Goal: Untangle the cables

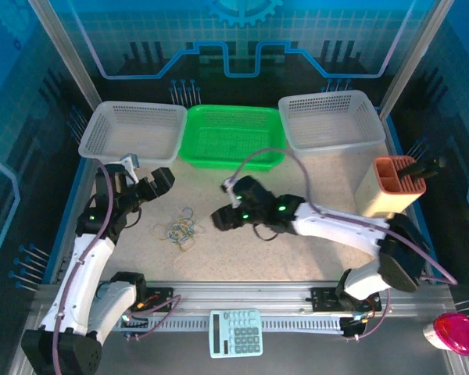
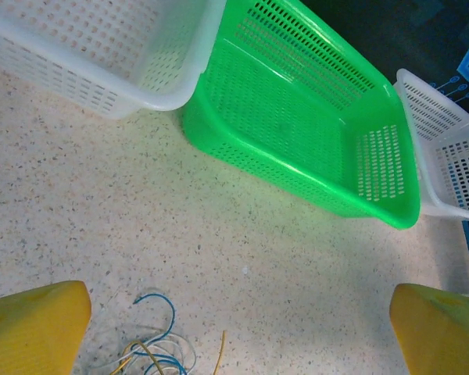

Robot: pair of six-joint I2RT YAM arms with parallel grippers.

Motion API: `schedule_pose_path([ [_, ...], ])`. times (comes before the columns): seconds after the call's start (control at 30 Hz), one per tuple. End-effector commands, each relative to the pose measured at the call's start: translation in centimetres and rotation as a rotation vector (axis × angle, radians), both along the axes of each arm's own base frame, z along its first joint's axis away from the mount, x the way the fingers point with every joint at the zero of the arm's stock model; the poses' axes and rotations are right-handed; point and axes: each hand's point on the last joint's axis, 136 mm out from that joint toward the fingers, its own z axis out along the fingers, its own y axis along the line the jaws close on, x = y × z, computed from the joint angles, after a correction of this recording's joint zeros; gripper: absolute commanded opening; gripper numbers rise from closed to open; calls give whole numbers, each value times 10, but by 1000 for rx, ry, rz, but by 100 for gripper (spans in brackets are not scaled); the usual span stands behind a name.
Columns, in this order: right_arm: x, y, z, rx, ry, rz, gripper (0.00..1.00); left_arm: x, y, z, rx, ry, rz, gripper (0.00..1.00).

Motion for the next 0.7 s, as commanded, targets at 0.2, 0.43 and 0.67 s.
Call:
schedule_pose_path([
  [0.2, -15, 88, -40, -102, -20, 134, 73, -15, 24, 20, 90, 9, 112, 99],
  [0.43, -3, 113, -68, -149, 1, 136, 73, -16, 25, 29, 60, -26, 135, 99],
  [0.67, 20, 116, -93, -177, 22, 89, 63, -17, 23, 40, 48, -51, 127, 99],
])
